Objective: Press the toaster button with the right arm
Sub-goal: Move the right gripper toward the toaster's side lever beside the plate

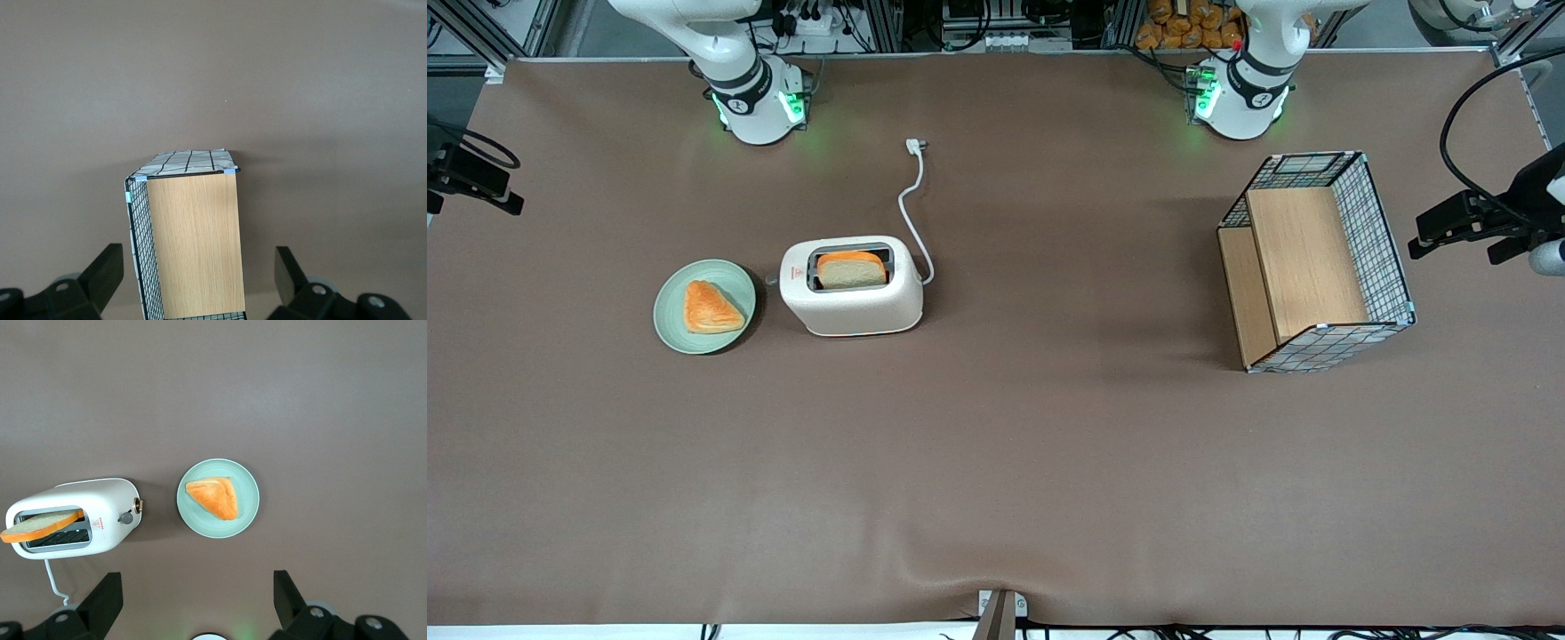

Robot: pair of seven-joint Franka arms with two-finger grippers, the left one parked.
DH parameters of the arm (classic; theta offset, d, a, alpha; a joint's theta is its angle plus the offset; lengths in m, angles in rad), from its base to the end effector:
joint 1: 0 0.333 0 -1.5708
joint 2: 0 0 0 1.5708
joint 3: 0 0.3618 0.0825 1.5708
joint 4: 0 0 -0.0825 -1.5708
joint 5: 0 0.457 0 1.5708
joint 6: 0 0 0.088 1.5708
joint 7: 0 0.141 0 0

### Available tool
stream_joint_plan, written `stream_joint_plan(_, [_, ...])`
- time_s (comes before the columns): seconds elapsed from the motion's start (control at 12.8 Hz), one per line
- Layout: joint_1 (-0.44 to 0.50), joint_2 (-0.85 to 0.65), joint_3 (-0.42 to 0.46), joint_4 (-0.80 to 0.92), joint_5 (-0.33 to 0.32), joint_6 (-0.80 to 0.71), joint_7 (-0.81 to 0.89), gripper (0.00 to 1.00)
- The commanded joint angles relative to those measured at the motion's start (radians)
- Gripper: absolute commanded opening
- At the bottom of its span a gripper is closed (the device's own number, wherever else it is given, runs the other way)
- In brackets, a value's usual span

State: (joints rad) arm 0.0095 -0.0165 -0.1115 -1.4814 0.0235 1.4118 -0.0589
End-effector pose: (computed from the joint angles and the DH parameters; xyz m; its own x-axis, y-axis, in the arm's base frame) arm 0.5998 -0.0584 0.6810 0.9979 -0.0391 -0.0516 -0.0406 -0.9988 -0.0283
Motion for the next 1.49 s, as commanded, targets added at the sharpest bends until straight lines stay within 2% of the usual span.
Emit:
stream_joint_plan(0.0, [-0.020,0.007,0.016,0.023,-0.019,-0.019,0.002,1.00])
stream_joint_plan(0.31, [-0.034,0.030,0.015,0.020,-0.004,-0.048,-0.005,1.00])
stream_joint_plan(0.47, [-0.023,0.047,0.016,-0.002,0.001,-0.127,-0.001,1.00])
stream_joint_plan(0.63, [-0.029,0.052,0.016,-0.071,0.062,-0.137,0.005,1.00])
stream_joint_plan(0.86, [-0.034,0.049,0.016,-0.172,0.087,-0.119,0.004,1.00])
stream_joint_plan(1.1, [-0.057,0.044,0.015,-0.276,0.156,-0.056,0.004,1.00])
stream_joint_plan(1.33, [-0.042,0.046,0.018,-0.347,0.171,0.027,0.005,1.00])
stream_joint_plan(1.41, [-0.034,0.050,0.018,-0.374,0.197,0.054,0.005,1.00])
